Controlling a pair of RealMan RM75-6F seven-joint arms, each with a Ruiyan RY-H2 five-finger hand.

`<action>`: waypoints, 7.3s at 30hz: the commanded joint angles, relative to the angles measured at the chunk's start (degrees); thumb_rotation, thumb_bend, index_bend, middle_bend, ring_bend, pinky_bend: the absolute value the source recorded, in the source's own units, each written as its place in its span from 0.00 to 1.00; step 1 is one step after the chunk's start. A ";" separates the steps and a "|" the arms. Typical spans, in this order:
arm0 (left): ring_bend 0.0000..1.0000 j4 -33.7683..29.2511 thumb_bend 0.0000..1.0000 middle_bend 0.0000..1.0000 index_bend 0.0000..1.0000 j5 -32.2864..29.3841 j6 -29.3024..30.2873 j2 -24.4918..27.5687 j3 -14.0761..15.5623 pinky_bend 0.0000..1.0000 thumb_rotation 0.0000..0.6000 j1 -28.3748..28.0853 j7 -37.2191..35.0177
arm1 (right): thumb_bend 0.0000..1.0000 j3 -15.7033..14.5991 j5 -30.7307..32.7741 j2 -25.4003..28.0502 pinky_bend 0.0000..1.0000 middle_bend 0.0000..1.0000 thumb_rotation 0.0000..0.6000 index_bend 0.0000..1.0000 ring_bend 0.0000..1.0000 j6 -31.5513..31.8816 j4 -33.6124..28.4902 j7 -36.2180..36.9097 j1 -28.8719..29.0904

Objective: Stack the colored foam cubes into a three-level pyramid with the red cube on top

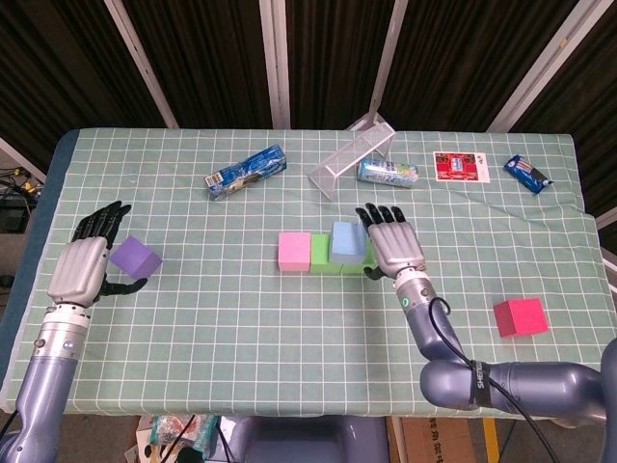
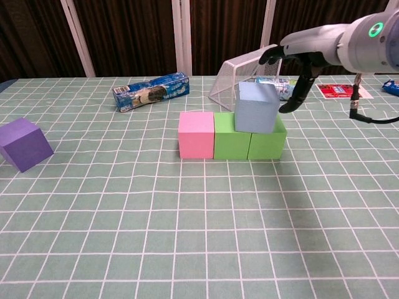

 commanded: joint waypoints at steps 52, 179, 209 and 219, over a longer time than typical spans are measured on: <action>0.01 34.25 0.07 0.01 0.00 -16.56 -19.73 -6.43 3.57 0.03 1.00 -4.96 7.86 | 0.26 -7.17 -40.26 6.83 0.00 0.00 1.00 0.00 0.00 9.14 9.76 28.21 -38.75; 0.07 42.49 0.26 0.40 0.00 -63.15 -24.89 -27.90 -5.02 0.04 1.00 -61.17 37.41 | 0.26 2.09 -41.22 7.94 0.00 0.00 1.00 0.00 0.00 0.21 9.28 34.86 -44.53; 0.07 44.68 0.26 0.40 0.00 -64.82 -24.29 -30.56 -6.33 0.04 1.00 -62.62 42.27 | 0.26 2.28 -40.65 8.16 0.00 0.00 1.00 0.00 0.00 -0.70 9.19 35.51 -44.49; 0.07 45.18 0.26 0.40 0.00 -64.40 -23.79 -31.04 -7.11 0.04 1.00 -62.64 43.19 | 0.26 2.25 -40.63 8.18 0.00 0.00 1.00 0.00 0.00 -0.81 9.05 35.52 -44.47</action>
